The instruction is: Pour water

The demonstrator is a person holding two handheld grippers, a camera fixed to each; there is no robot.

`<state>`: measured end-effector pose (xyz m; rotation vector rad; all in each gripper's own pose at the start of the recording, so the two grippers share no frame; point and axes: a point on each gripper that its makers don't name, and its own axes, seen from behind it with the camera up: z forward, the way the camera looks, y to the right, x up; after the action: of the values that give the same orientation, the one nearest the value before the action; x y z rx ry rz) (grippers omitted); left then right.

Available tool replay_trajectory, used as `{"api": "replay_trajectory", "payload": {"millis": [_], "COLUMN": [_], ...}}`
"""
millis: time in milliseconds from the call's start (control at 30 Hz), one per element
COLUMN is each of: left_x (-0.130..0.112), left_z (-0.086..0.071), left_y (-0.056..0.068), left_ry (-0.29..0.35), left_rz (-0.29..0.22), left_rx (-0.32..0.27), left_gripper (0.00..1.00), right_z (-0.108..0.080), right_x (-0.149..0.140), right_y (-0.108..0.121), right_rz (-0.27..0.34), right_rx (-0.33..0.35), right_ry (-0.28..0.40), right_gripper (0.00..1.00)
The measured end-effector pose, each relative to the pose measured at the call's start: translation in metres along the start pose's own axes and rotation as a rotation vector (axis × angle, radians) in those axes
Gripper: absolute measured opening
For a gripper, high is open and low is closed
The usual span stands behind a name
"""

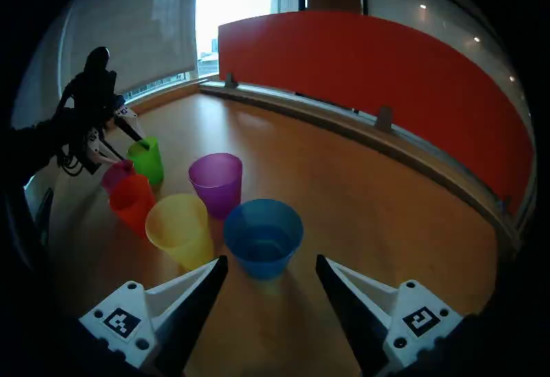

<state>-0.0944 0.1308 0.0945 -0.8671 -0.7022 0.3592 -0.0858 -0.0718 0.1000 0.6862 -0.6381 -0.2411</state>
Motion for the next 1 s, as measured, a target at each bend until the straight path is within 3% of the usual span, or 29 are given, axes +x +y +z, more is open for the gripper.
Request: {"api": "replay_trajectory", "payload": {"millis": [467, 1000], "left_x": [0.001, 0.004], "left_z": [0.015, 0.022], "left_y": [0.001, -0.003], "left_ry": [-0.017, -0.016], "left_rz": [0.013, 0.022], "left_rx": [-0.015, -0.001], "left_gripper": [0.84, 0.82], "right_z": [0.008, 0.008], "right_x": [-0.003, -0.003], "right_y": [0.003, 0.002], "right_rz": [-0.001, -0.006], "right_rx": [0.005, 0.005], "right_ry": [-0.011, -0.013], "right_gripper": [1.00, 1.00]}}
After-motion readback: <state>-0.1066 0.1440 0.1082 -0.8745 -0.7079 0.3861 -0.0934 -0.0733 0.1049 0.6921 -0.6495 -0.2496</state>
